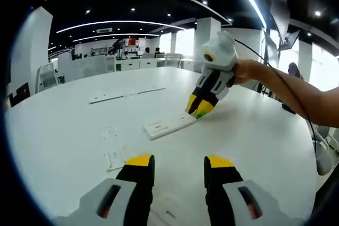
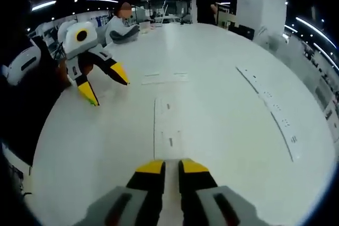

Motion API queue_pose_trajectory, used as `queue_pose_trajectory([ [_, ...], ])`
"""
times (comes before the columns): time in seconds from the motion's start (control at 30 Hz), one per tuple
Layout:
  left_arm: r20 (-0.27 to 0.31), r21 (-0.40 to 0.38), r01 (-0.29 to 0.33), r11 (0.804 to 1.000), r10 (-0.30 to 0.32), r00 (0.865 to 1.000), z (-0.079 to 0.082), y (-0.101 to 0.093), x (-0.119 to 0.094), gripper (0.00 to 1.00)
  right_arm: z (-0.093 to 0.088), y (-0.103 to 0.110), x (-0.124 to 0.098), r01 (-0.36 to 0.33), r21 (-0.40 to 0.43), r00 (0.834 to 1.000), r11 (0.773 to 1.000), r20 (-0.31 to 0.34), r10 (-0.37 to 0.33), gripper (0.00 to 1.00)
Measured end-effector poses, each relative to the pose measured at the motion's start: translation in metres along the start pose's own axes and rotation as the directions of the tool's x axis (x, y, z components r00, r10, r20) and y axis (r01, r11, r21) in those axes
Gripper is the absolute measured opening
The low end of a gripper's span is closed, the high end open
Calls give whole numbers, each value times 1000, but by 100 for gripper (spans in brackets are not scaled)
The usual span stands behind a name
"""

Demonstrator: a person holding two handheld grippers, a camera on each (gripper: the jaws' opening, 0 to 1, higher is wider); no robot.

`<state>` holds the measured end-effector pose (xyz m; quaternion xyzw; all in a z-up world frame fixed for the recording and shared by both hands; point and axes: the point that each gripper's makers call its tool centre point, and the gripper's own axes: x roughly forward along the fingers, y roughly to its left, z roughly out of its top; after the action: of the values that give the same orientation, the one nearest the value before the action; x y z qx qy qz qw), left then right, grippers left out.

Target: Locate the socket holder cover, grip the socket holder cover, clip it into the socket holder slot.

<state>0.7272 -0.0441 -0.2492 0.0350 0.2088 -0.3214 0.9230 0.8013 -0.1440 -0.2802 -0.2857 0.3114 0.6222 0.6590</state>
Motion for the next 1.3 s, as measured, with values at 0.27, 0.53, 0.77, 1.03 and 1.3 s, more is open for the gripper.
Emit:
queue_pose_trajectory([
  [0.27,-11,0,2,1000,-2,1000,-2,-1,2,38,0,-1,1,-8,-14,1000,1000,-16,8,10],
  [0.53,-6,-4,2,1000,-2,1000,-1,0,3,38,0,-2,0,-10,-18,1000,1000,2,10,9],
  [0.77,-16,-2,11,1000,-11,1000,-3,-2,4,38,-1,-5,0,-3,10,1000,1000,17,3,6],
  [1.03,-13,0,10,1000,-10,1000,-2,-3,3,38,0,-8,1,9,28,999,1000,37,-10,3],
  [1.3,-20,6,24,1000,-24,1000,-3,-7,3,38,1,-6,2,24,39,1000,999,9,-25,3],
])
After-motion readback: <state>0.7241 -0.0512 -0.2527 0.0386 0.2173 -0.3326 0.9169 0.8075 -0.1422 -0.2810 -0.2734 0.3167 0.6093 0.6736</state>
